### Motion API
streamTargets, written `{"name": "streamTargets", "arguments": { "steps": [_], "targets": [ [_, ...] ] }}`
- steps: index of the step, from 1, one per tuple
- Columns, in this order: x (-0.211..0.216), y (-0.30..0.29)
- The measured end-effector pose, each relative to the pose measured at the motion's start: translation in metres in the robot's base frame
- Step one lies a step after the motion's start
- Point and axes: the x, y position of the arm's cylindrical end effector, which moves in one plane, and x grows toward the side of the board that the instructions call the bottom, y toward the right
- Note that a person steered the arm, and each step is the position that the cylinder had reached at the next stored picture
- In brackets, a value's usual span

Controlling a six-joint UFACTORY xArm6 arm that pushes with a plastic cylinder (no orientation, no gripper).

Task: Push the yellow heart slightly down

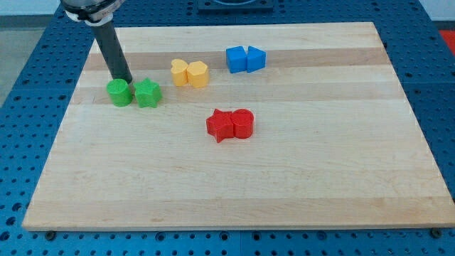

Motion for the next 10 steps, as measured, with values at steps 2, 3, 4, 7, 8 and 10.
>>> {"name": "streamTargets", "arguments": {
  "steps": [2,3,4,7,8,10],
  "targets": [
    [-0.032,0.002],
    [-0.056,0.02],
    [-0.069,0.053],
    [-0.048,0.101],
    [-0.027,0.101],
    [-0.007,0.101]
  ]
}}
